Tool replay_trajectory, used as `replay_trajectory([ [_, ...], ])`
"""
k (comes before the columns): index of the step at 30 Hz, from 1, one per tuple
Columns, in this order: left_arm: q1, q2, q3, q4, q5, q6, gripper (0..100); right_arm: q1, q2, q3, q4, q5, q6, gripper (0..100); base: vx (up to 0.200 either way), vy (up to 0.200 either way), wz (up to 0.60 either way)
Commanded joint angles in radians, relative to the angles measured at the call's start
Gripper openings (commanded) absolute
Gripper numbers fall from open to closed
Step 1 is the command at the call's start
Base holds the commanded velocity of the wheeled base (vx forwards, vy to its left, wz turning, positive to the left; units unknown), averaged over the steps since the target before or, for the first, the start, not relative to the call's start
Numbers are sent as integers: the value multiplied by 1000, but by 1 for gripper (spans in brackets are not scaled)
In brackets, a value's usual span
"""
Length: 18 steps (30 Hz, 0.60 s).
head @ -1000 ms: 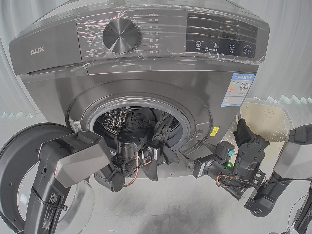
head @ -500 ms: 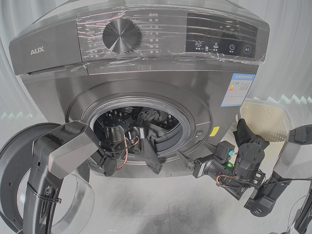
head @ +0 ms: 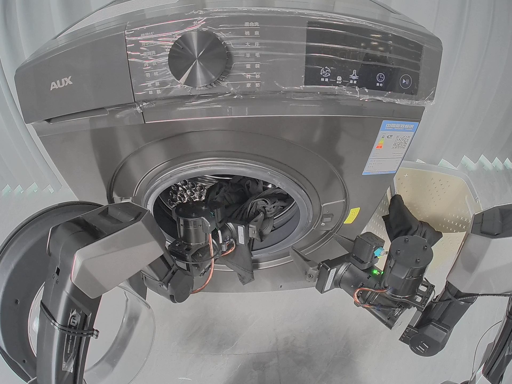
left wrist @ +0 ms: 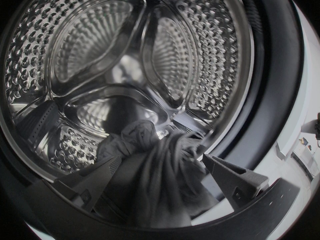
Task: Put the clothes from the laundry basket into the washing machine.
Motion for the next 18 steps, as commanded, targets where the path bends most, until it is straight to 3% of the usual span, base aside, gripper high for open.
replay_trajectory([
  [1,-29,-28,56,1,-10,1,100,0,0,0,0,0,0,100,0,0,0],
  [13,-26,52,62,-1,-10,13,100,0,0,0,0,0,0,100,0,0,0],
  [14,-26,53,62,1,-10,21,0,0,0,0,0,0,0,100,0,0,0],
  [18,-28,52,51,1,-12,21,0,0,0,0,0,0,0,100,0,0,0],
])
